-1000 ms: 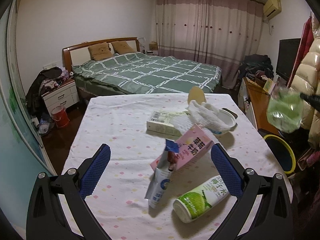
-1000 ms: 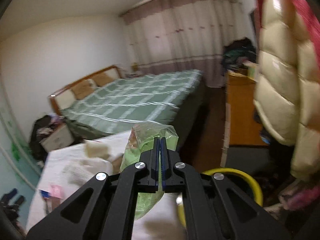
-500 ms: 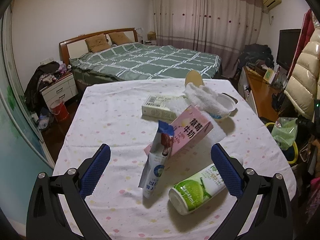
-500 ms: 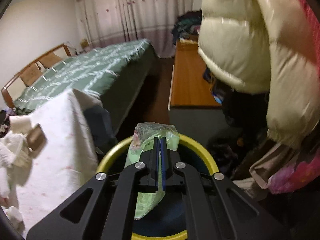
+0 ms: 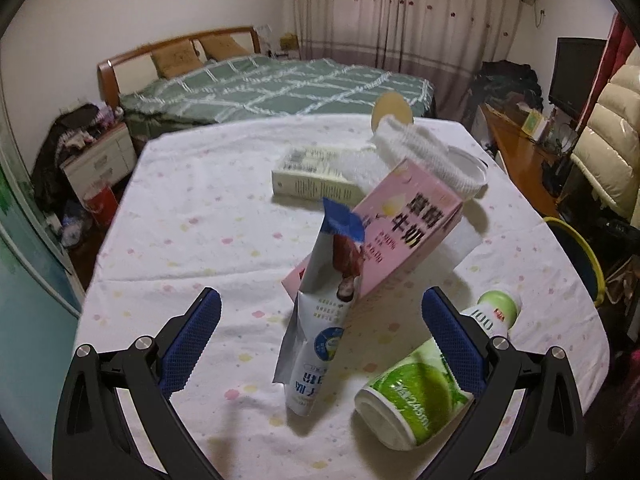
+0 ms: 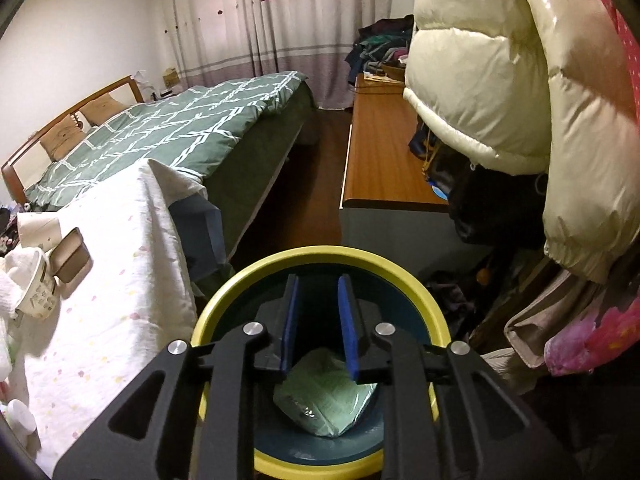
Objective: Collect trash
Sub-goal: 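Carry the green bag over the yellow bin and open the right gripper, then grasp the green coconut water bottle with the left gripper, then pass the coconut bottle from the left gripper to the right gripper over the bin, then grasp the white toothpaste tube with the right gripper, then drop the toothpaste tube into the yellow bin with the right gripper, then grasp the pink milk carton with the left gripper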
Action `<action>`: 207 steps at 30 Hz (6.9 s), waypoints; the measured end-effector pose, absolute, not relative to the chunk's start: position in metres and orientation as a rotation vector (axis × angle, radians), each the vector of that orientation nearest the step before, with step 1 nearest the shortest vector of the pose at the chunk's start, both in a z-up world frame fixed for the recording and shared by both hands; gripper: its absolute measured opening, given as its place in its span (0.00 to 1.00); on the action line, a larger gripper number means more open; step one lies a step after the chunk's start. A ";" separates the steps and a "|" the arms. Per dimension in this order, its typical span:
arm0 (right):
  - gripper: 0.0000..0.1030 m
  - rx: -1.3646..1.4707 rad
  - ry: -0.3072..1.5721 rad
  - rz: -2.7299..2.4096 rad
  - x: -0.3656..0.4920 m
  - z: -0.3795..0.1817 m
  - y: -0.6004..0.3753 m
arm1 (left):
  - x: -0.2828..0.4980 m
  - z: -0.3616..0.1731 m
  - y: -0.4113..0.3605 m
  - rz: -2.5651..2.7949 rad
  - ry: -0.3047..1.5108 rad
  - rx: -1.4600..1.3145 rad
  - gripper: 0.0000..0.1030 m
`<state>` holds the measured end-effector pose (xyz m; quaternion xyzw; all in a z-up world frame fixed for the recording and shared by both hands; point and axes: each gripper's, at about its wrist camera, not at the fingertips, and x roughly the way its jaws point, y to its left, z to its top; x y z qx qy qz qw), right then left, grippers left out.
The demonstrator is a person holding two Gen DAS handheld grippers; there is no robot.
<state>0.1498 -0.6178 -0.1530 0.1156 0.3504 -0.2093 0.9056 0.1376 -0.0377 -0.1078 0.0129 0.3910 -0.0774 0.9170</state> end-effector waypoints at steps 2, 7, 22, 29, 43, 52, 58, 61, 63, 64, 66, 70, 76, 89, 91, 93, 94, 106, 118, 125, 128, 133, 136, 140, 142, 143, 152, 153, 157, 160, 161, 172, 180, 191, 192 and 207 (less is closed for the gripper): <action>0.21 0.238 0.724 -0.425 0.150 -0.152 -0.615 | 0.136 -0.106 -0.034 -0.184 0.819 -0.017 0.96; 0.25 0.234 0.724 -0.397 0.152 -0.150 -0.606 | 0.119 -0.090 -0.056 -0.429 0.798 0.015 0.96; 0.28 0.209 0.735 -0.341 0.152 -0.144 -0.593 | 0.164 -0.145 -0.136 -0.804 0.994 0.361 0.93; 0.28 0.208 0.732 -0.323 0.149 -0.142 -0.594 | 0.166 -0.159 -0.152 -0.799 1.065 0.430 0.58; 0.28 0.241 0.654 -0.290 0.119 -0.122 -0.600 | 0.143 -0.122 -0.190 -0.786 0.979 0.374 0.50; 0.28 0.234 0.591 -0.326 0.077 -0.103 -0.621 | 0.161 -0.112 -0.268 -0.863 0.940 0.357 0.50; 0.28 0.228 0.584 -0.380 0.054 -0.100 -0.645 | 0.178 -0.106 -0.354 -0.936 0.911 0.374 0.50; 0.28 0.233 0.598 -0.401 0.046 -0.104 -0.655 | 0.188 -0.115 -0.402 -0.966 0.944 0.391 0.50; 0.28 0.238 0.606 -0.410 0.040 -0.108 -0.661 | 0.193 -0.125 -0.432 -0.974 0.973 0.409 0.50; 0.28 0.241 0.611 -0.416 0.037 -0.110 -0.663 | 0.196 -0.132 -0.450 -0.974 0.989 0.425 0.50; 0.28 0.242 0.620 -0.421 0.034 -0.113 -0.666 | 0.201 -0.146 -0.478 -0.966 1.011 0.446 0.50; 0.28 0.244 0.635 -0.433 0.032 -0.117 -0.669 | 0.209 -0.172 -0.516 -0.953 1.053 0.467 0.51; 0.30 0.247 0.635 -0.444 0.028 -0.118 -0.669 | 0.213 -0.163 -0.516 -0.910 1.010 0.413 0.68; 0.37 0.216 0.657 -0.219 0.062 -0.116 -0.583 | 0.146 -0.043 -0.277 -0.676 0.713 0.145 0.86; 0.37 0.209 0.668 -0.144 0.074 -0.116 -0.555 | 0.133 -0.030 -0.232 -0.587 0.668 0.120 0.87; 0.37 0.194 0.678 -0.078 0.085 -0.116 -0.528 | 0.122 -0.022 -0.187 -0.493 0.636 0.092 0.88; 0.37 0.184 0.682 -0.045 0.090 -0.116 -0.512 | 0.117 -0.017 -0.163 -0.432 0.624 0.079 0.88; 0.46 0.110 0.737 0.413 0.132 -0.108 -0.306 | 0.081 -0.011 0.017 -0.056 0.571 -0.019 0.91; 0.49 0.025 0.872 0.645 0.147 -0.142 -0.140 | 0.059 -0.007 0.059 0.046 0.509 -0.048 0.92; 0.49 -0.020 0.962 0.604 0.166 -0.175 -0.106 | 0.048 -0.002 0.073 0.061 0.493 -0.060 0.92; 0.41 -0.039 0.983 0.589 0.169 -0.185 -0.101 | 0.050 -0.003 0.076 0.058 0.497 -0.065 0.93; 0.26 -0.038 0.987 0.609 0.166 -0.186 -0.105 | 0.054 -0.006 0.073 0.052 0.508 -0.066 0.93; 0.25 -0.029 0.966 0.640 0.154 -0.178 -0.118 | 0.054 -0.007 0.071 0.048 0.513 -0.064 0.93; 0.25 -0.004 0.929 0.667 0.133 -0.159 -0.150 | 0.060 -0.010 0.065 0.033 0.525 -0.059 0.93; 0.25 0.011 0.908 0.663 0.123 -0.150 -0.173 | 0.064 -0.012 0.060 0.017 0.533 -0.059 0.93; 0.25 0.020 0.894 0.653 0.117 -0.145 -0.189 | 0.067 -0.014 0.057 0.008 0.540 -0.059 0.93; 0.25 0.112 0.769 0.315 0.100 -0.108 -0.352 | 0.096 -0.038 0.006 -0.151 0.598 -0.020 0.93; 0.25 0.127 0.766 0.245 0.102 -0.109 -0.378 | 0.100 -0.042 -0.001 -0.174 0.606 -0.017 0.93; 0.25 0.192 0.786 0.006 0.114 -0.125 -0.470 | 0.114 -0.055 -0.025 -0.242 0.634 0.017 0.93; 0.25 0.227 0.828 -0.136 0.128 -0.145 -0.527 | 0.122 -0.062 -0.045 -0.279 0.642 0.060 0.93; 0.25 0.249 0.849 -0.165 0.133 -0.154 -0.545 | 0.124 -0.064 -0.051 -0.288 0.641 0.076 0.93; 0.33 0.335 0.968 -0.340 0.159 -0.226 -0.619 | 0.142 -0.075 -0.084 -0.356 0.674 0.166 0.93; 0.39 0.327 0.954 -0.351 0.157 -0.221 -0.622 | 0.147 -0.088 -0.096 -0.436 0.714 0.193 0.93; 0.42 0.310 0.914 -0.307 0.159 -0.199 -0.606 | 0.154 -0.141 -0.100 -0.537 0.872 0.178 0.93; 0.42 0.310 0.913 -0.304 0.158 -0.199 -0.605 | 0.156 -0.145 -0.102 -0.543 0.886 0.174 0.93; 0.43 0.328 0.871 -0.273 0.143 -0.186 -0.608 | 0.102 -0.141 -0.182 -0.924 0.997 0.158 0.93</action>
